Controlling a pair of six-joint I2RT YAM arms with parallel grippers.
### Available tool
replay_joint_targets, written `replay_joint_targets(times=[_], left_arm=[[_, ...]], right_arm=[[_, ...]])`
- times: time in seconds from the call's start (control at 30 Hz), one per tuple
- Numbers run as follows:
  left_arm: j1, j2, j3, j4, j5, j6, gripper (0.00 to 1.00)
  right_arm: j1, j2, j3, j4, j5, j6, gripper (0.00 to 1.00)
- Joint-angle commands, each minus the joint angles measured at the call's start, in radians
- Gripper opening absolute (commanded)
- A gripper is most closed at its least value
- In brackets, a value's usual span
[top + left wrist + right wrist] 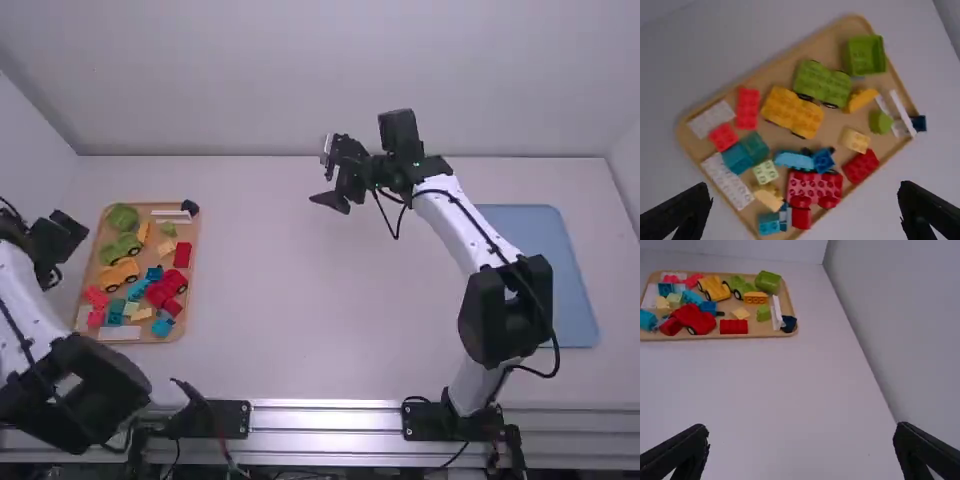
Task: Assemble lego blocks to make yellow taxi
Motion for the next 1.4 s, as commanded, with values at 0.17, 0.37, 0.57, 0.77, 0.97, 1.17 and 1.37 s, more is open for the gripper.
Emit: replay_joint_targets(times=[0.17,0.37,0.57,0.77,0.97,1.17,1.37], left_arm=[[-0.209,0.135,0.222,-0.046,-0.004,0.108,0.99],[-0.304,0.344,0.467,-0.180,-0.170,0.172,0.99],[-0.264,0.523,0.653,-0.296,-0.122,0.430,0.99],[-0.214,0.583,0.650,-0.306,-0.129,0.754,0.99],[-0.190,0.593,0.574,-0.266,-0.127,1.032,0.99],[-0.198,0.594,0.411,-0.240,-0.144,1.464,0.99],[-0.170,0.594,0.232,-0.102,-0.302,1.629,0.92]], right_arm=[[0.003,0.009,0.038,-0.001,-0.006,0.006,0.99],[0.003,0.009,0.038,-0.021,-0.072,0.035,0.99],[-0.016,0.008,0.038,-0.089,-0.222,-0.028,0.99],[-0.071,0.008,0.038,-0.058,-0.523,0.054,0.99],[-0.097,0.008,0.038,0.029,-0.603,0.135,0.99],[-0.071,0.008,0.038,0.077,-0.603,0.158,0.99],[-0.029,0.008,0.038,0.108,-0.563,0.160,0.99]])
